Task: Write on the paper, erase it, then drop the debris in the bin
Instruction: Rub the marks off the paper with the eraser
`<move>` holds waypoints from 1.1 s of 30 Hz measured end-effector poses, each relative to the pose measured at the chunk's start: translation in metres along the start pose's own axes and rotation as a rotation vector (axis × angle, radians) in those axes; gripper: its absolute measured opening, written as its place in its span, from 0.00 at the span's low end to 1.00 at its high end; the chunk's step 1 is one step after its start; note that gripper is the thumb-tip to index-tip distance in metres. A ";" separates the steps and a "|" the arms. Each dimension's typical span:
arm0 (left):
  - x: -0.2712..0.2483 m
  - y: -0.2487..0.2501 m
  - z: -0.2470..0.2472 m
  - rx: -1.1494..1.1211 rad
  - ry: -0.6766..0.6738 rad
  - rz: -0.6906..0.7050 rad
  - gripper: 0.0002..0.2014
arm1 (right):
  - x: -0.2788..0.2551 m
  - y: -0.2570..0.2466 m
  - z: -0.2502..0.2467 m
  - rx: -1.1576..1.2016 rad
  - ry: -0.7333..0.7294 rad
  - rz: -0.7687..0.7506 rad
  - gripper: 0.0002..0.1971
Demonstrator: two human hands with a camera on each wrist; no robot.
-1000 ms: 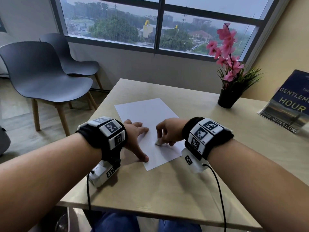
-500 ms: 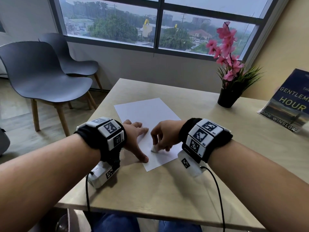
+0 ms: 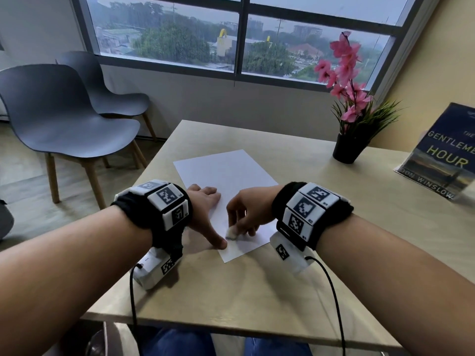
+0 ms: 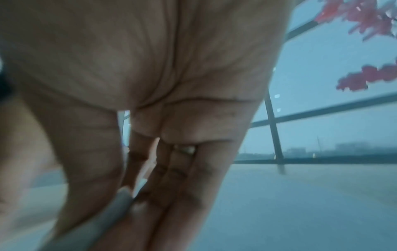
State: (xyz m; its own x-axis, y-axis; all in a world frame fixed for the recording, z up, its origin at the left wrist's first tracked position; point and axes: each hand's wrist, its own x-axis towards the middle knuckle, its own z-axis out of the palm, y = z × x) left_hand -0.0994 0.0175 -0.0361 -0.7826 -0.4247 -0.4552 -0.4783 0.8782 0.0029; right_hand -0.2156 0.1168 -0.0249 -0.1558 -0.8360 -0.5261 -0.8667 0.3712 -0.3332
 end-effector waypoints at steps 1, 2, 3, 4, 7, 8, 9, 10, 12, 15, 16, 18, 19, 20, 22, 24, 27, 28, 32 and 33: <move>0.000 0.000 0.000 0.000 0.001 0.001 0.61 | 0.003 0.000 -0.003 -0.003 0.048 0.019 0.10; 0.000 0.000 0.000 0.001 0.000 0.002 0.61 | 0.005 0.000 -0.005 -0.003 0.092 0.039 0.11; 0.000 0.000 0.000 0.002 -0.001 0.002 0.60 | 0.007 0.000 -0.005 0.003 0.116 0.051 0.11; 0.000 -0.001 0.000 0.003 -0.002 0.002 0.61 | 0.007 -0.001 -0.004 0.006 0.112 0.050 0.11; 0.000 -0.001 0.000 0.002 -0.009 -0.001 0.62 | 0.001 -0.007 0.002 0.021 0.002 -0.003 0.11; 0.001 0.000 0.000 0.002 -0.009 0.000 0.62 | 0.000 -0.008 0.003 0.028 -0.019 -0.018 0.10; 0.001 0.000 0.000 0.000 -0.008 -0.001 0.62 | 0.001 -0.008 0.002 0.025 -0.016 -0.021 0.10; 0.001 0.000 0.000 -0.002 -0.006 0.000 0.62 | 0.002 -0.007 0.000 0.012 0.010 -0.010 0.10; 0.002 -0.001 0.000 -0.006 0.000 -0.001 0.61 | 0.007 -0.005 -0.004 -0.016 0.096 0.027 0.12; 0.002 -0.002 0.001 -0.003 0.001 -0.002 0.62 | 0.005 -0.005 -0.004 -0.008 0.114 0.040 0.12; 0.002 -0.002 0.001 -0.004 -0.001 -0.001 0.62 | 0.001 -0.006 -0.002 -0.009 0.081 0.028 0.12; 0.002 -0.002 0.001 -0.008 0.001 0.003 0.62 | -0.004 -0.009 0.001 -0.024 0.019 -0.001 0.11; 0.002 -0.002 0.001 -0.009 0.001 0.002 0.62 | -0.005 -0.009 0.002 -0.033 0.017 -0.004 0.10; 0.002 -0.002 0.001 -0.008 0.000 0.000 0.62 | -0.006 -0.008 0.001 -0.040 0.038 0.006 0.10; 0.002 -0.002 0.001 -0.004 0.001 -0.006 0.62 | -0.004 -0.004 -0.003 -0.054 0.120 0.049 0.10; 0.002 -0.002 0.001 0.001 0.009 -0.006 0.62 | -0.007 0.000 -0.004 -0.062 0.155 0.084 0.10; 0.003 -0.002 0.002 0.004 0.009 -0.003 0.62 | -0.017 0.002 -0.001 -0.070 0.036 0.069 0.11; 0.004 -0.002 0.001 0.007 0.005 -0.002 0.62 | -0.021 0.003 0.000 -0.072 0.003 0.066 0.12; 0.005 -0.003 -0.003 0.030 -0.016 0.012 0.60 | -0.027 0.013 -0.006 -0.064 0.178 0.106 0.13; 0.006 -0.005 -0.005 0.033 -0.026 0.022 0.58 | -0.028 0.016 -0.009 -0.047 0.263 0.125 0.14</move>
State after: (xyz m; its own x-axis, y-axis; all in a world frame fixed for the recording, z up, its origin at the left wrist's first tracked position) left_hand -0.1041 0.0096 -0.0341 -0.7820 -0.3999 -0.4781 -0.4475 0.8941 -0.0160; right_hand -0.2299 0.1422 -0.0083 -0.3750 -0.8634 -0.3375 -0.8531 0.4638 -0.2388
